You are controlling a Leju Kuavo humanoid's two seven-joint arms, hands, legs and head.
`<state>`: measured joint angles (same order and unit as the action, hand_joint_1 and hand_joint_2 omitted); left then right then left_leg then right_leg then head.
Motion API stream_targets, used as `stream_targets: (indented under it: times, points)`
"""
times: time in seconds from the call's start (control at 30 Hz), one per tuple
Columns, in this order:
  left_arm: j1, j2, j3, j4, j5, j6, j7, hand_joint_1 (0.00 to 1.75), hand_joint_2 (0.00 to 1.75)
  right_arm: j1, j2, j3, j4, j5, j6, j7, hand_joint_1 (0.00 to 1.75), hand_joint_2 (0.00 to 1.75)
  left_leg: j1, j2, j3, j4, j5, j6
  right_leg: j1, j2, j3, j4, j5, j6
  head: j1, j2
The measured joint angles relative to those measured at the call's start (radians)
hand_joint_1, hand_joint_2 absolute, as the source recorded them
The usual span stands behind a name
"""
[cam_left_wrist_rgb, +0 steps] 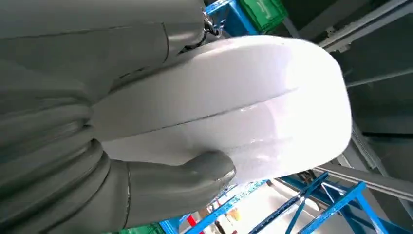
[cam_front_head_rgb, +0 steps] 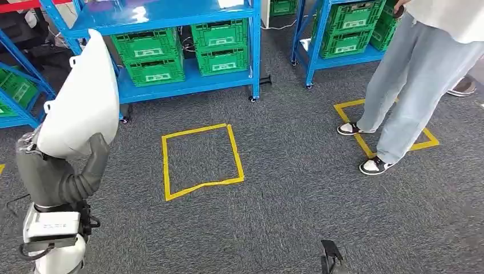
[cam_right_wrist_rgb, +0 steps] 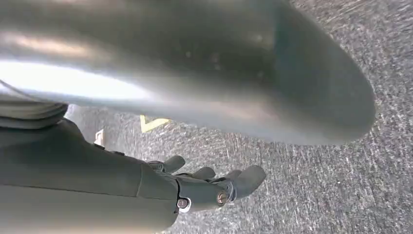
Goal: Take the parts from the cabinet and place them on the table.
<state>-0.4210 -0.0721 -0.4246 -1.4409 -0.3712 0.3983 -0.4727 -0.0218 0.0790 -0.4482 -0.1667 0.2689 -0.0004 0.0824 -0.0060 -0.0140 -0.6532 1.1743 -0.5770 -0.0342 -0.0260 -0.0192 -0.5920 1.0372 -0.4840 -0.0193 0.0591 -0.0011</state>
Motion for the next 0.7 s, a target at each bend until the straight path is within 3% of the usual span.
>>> stream_targets:
  times: [0.07,0.1,0.13,0.2,0.27,0.3,0.43,0.47,0.5,0.53,0.6,0.63,0.67,0.7]
  points:
    - [0.003,0.0,0.0,0.006,-0.006,0.002,0.0,1.75,1.75,0.002,0.0,0.0,0.0,0.001,0.0,-0.006,0.0,0.0,0.006,0.005,-0.063,0.148,-0.063,-0.009,0.0,-0.016,-0.009,0.001,0.006,0.0,0.0,0.0]
    - [0.004,0.0,0.0,0.01,-0.007,0.004,0.002,1.75,1.75,0.002,0.0,0.0,0.0,0.001,0.002,-0.01,0.0,0.0,0.009,0.007,-0.069,0.169,-0.063,-0.011,0.0,-0.024,-0.013,0.001,0.008,0.001,0.0,0.0]
    - [0.003,0.0,0.0,0.012,-0.008,0.006,0.002,1.75,1.75,0.002,0.0,0.0,0.0,0.001,0.004,-0.011,0.0,0.0,0.011,0.01,-0.047,0.135,-0.038,-0.012,0.0,-0.033,-0.016,0.001,0.011,0.003,0.001,0.0]
    - [0.003,0.0,0.0,0.014,-0.011,0.009,0.002,1.75,1.75,0.001,0.001,0.0,0.0,0.005,0.009,-0.014,0.0,0.0,0.012,0.024,0.051,-0.031,0.036,-0.008,-0.001,-0.049,-0.017,0.001,0.014,0.008,0.0,0.0]
    - [0.0,-0.002,0.0,0.014,-0.014,0.01,0.002,1.75,1.75,0.001,0.002,0.0,0.0,0.008,0.011,-0.014,0.0,0.0,0.01,0.063,0.117,-0.142,0.067,-0.002,0.0,-0.058,-0.016,0.001,0.017,0.013,0.0,0.0]
    - [-0.001,-0.002,-0.001,0.014,-0.015,0.011,0.001,1.75,1.75,0.002,0.002,0.0,0.0,0.01,0.012,-0.014,0.0,0.0,0.003,0.08,0.119,-0.159,0.055,0.006,0.004,-0.063,-0.016,0.002,0.019,0.018,0.002,0.0]
    - [-0.001,-0.005,-0.001,0.015,-0.017,0.013,0.002,1.75,1.75,0.0,0.005,0.0,0.0,0.012,0.014,-0.014,0.0,0.0,-0.004,0.04,0.101,-0.165,0.075,0.035,-0.001,-0.094,-0.011,-0.01,0.03,0.047,0.002,0.0]
    - [-0.001,-0.008,-0.001,0.014,-0.017,0.013,0.002,1.75,1.75,0.0,0.006,0.0,0.0,0.012,0.013,-0.014,0.0,0.0,0.005,0.03,0.111,-0.176,0.089,0.043,-0.007,-0.078,-0.014,-0.001,0.023,0.054,0.002,0.0]
    - [-0.004,-0.009,-0.001,0.015,-0.019,0.014,0.0,1.75,1.75,0.0,0.007,0.0,0.0,0.012,0.013,-0.015,0.0,0.0,0.004,0.023,0.107,-0.178,0.094,0.05,-0.006,-0.036,-0.027,0.03,-0.009,0.056,0.002,0.0]
    - [-0.004,-0.013,-0.002,0.015,-0.019,0.014,0.001,1.75,1.75,0.002,0.008,0.0,0.0,0.012,0.013,-0.014,0.0,0.0,0.005,0.014,0.101,-0.177,0.1,0.055,-0.006,-0.006,-0.056,0.098,-0.056,0.056,0.009,0.0]
    - [-0.001,-0.016,-0.003,0.018,-0.023,0.015,0.002,1.75,1.75,0.006,0.007,0.0,0.0,0.013,0.012,-0.014,0.0,0.0,0.001,-0.007,0.09,-0.174,0.105,0.06,0.0,0.013,-0.128,0.265,-0.131,0.057,0.012,0.0]
    - [0.001,-0.016,-0.004,0.021,-0.024,0.015,0.003,1.75,1.75,0.007,0.007,0.0,0.0,0.013,0.012,-0.014,0.0,0.0,0.0,-0.02,0.085,-0.171,0.107,0.061,0.002,0.015,-0.147,0.307,-0.137,0.056,0.012,0.0]
    - [0.003,-0.016,-0.005,0.023,-0.026,0.015,0.003,1.75,1.75,0.007,0.007,0.0,0.0,0.013,0.012,-0.014,0.0,0.0,-0.001,-0.032,0.082,-0.168,0.108,0.059,0.004,0.015,-0.14,0.294,-0.12,0.054,0.012,0.0]
    - [0.003,-0.016,-0.007,0.025,-0.028,0.016,0.003,1.75,1.75,0.007,0.007,0.0,0.0,0.013,0.012,-0.015,0.0,0.0,-0.001,-0.045,0.08,-0.163,0.108,0.058,0.004,0.018,-0.108,0.236,-0.084,0.051,0.012,0.0]
